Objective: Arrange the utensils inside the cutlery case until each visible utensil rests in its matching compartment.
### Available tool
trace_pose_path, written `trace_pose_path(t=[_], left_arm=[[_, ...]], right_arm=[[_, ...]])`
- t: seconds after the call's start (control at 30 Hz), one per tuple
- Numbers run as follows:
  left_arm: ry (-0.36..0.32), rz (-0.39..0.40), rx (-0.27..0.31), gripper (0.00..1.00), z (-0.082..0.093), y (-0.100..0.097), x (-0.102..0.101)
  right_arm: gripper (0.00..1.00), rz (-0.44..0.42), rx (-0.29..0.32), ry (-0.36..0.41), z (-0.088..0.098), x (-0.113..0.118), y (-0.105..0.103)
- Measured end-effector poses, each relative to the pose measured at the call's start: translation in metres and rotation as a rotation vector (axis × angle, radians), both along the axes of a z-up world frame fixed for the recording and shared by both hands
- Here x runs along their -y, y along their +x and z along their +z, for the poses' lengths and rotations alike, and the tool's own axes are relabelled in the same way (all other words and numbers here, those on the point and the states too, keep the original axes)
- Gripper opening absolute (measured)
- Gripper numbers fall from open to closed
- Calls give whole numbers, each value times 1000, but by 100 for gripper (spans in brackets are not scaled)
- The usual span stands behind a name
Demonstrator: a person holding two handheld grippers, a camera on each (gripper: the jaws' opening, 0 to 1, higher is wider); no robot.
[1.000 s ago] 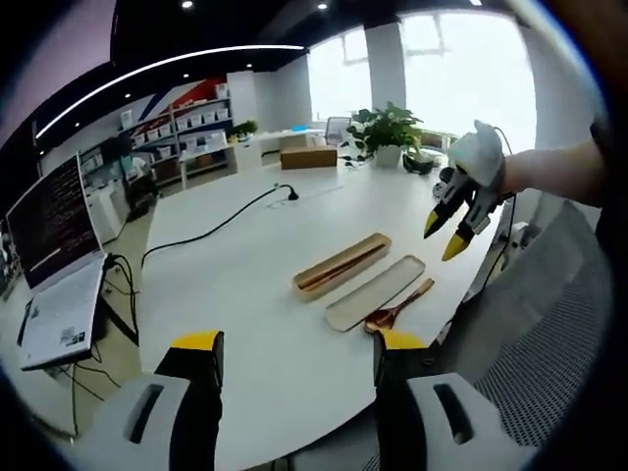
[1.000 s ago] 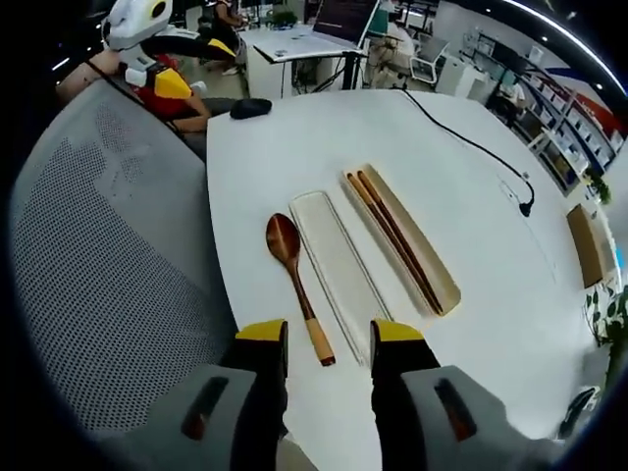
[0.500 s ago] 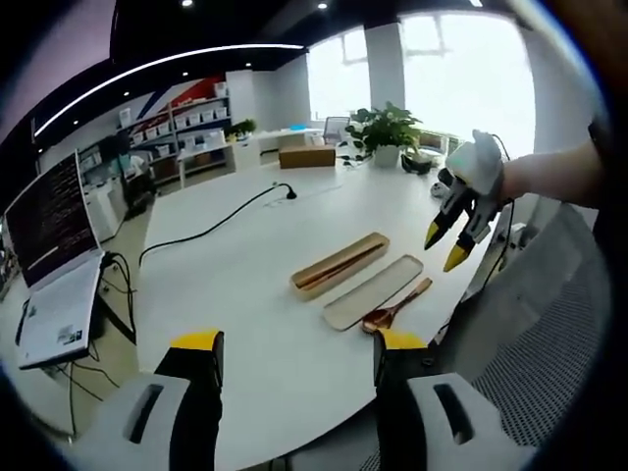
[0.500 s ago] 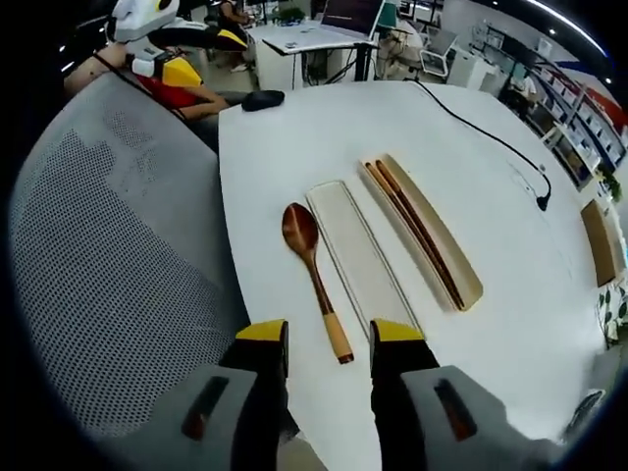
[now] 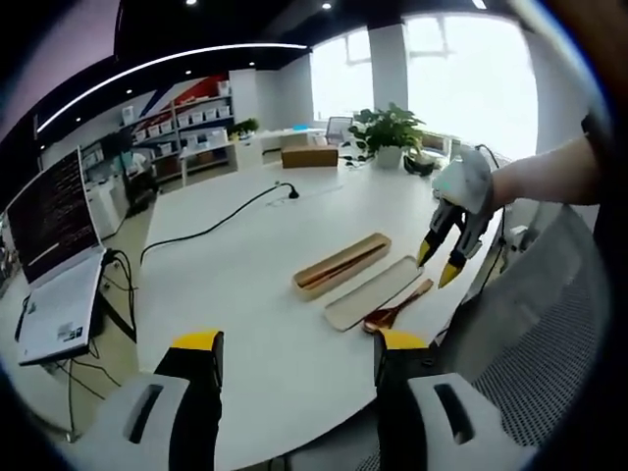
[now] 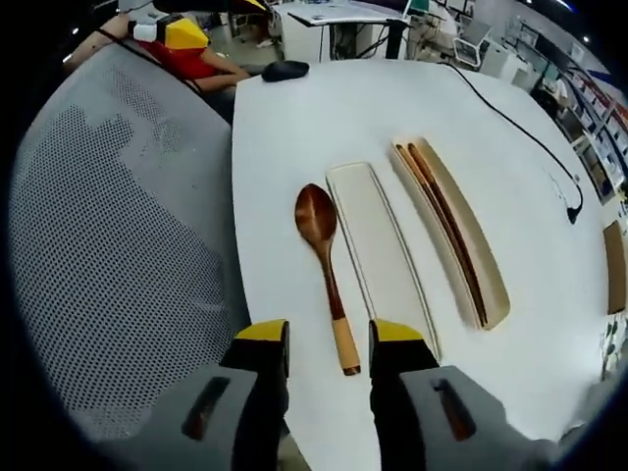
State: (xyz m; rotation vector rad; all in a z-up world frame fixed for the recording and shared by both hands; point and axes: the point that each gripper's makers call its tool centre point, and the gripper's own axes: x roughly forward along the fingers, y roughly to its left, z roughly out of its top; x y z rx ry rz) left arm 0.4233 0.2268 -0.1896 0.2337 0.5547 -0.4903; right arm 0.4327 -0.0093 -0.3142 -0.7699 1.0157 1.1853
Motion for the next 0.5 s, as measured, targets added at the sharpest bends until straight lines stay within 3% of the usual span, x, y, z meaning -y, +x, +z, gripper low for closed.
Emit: trace_pose_path(t=[0.1,0.5], left_arm=[[-3,9,4,64,1,1,-1],[-11,19,10,67,2,1,-2]], right_arm=[[29,10,-36,-4,-7,-7,-2],[24,115,-44,-79,-31,-13,-4]])
